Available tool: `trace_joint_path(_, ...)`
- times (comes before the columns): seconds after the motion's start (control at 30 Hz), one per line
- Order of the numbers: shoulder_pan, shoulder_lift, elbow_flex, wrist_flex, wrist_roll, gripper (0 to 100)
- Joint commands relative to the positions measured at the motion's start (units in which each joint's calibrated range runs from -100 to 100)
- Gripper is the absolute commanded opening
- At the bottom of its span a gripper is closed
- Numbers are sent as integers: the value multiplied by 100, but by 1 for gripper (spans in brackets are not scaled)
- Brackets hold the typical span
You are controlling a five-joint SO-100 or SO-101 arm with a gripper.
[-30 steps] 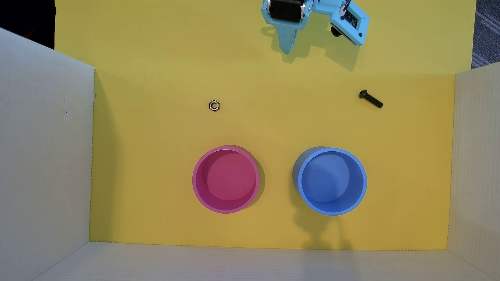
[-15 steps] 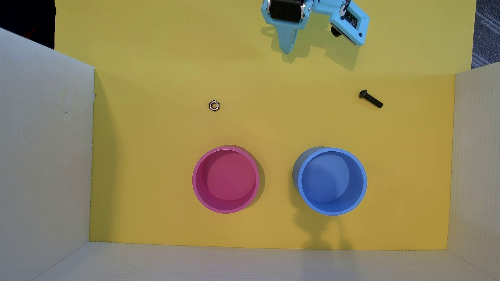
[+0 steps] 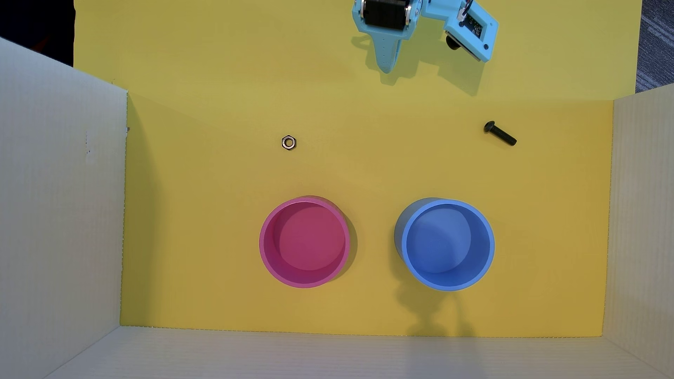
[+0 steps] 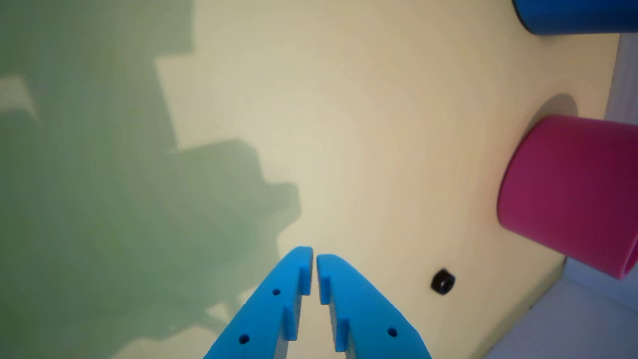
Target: Pick up the bolt and place it in the pink box
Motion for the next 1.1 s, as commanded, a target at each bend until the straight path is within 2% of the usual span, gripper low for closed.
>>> trace_joint_path(0.0, -22, -1, -74, -40, 33, 1)
trace_joint_path(0.13, -184, 24, -237, -160, 33, 1)
trace_joint_path(0.37, -1465, 83, -608, -160, 39, 2)
trace_joint_path(0.67, -1568, 386, -1938, -538, 80, 2)
trace_joint_path(0.97, -1641, 3004, -4190, -306, 28, 2)
trace_joint_path(1.07, -1840, 4132, -4787, -100, -269, 2)
